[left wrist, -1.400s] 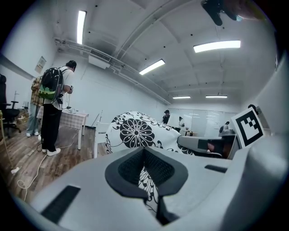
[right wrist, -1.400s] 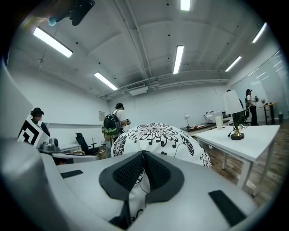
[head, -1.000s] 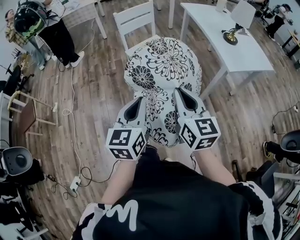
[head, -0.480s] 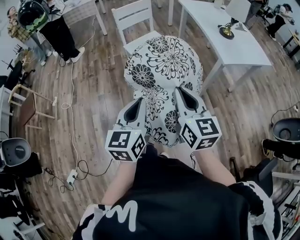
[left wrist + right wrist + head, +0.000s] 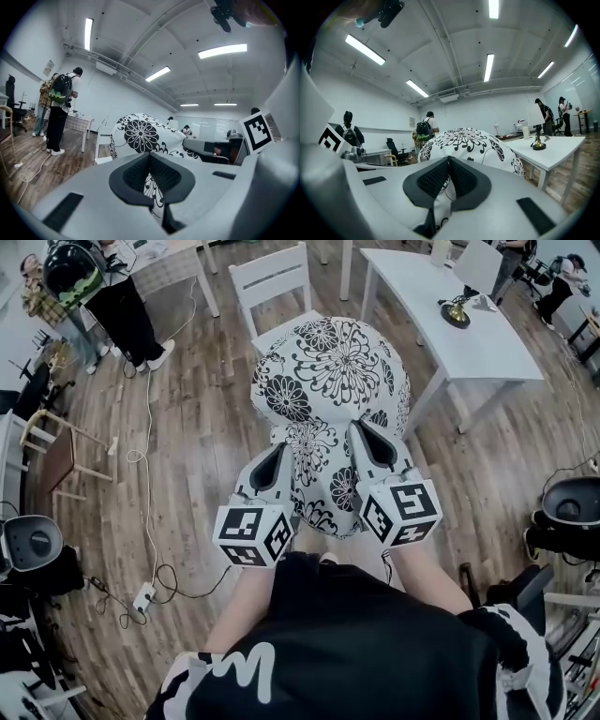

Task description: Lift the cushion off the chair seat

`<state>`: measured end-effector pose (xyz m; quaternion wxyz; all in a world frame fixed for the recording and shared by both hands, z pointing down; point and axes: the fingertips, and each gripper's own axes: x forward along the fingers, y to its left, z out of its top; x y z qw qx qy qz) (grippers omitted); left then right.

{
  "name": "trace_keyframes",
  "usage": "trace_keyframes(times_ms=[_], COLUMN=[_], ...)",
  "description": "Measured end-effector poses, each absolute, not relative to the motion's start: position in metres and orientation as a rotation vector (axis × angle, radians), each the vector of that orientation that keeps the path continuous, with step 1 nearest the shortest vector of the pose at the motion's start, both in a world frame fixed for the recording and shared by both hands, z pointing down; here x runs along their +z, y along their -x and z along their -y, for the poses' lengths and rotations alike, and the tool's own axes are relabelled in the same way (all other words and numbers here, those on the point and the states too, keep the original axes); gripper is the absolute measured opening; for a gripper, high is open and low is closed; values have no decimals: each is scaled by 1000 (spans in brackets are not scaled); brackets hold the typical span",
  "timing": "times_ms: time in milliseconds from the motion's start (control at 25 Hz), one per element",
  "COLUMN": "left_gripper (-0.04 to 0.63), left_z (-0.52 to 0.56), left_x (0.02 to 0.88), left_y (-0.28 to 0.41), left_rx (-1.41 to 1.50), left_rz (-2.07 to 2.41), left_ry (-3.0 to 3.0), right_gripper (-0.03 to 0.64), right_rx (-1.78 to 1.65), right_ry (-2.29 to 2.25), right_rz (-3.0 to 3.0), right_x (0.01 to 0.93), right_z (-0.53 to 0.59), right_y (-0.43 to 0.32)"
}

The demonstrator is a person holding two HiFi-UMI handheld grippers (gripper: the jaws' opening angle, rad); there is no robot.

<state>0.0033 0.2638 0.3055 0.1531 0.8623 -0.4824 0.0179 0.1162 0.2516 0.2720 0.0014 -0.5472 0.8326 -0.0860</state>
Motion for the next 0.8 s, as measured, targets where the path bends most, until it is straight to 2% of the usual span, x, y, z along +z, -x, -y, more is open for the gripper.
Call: trace_keyframes(times_ms=[800], left_gripper=[5], left_z=[-258], left_x=[311], left_y=[-5], left_rx=[61], left_rz=[1400], left_ry=[-2468], right_gripper=[31], right_rx=[-304], right_ry=[1685], right_rz=[-2618], right_x=[284], right_z=[-242], right_y=[-117])
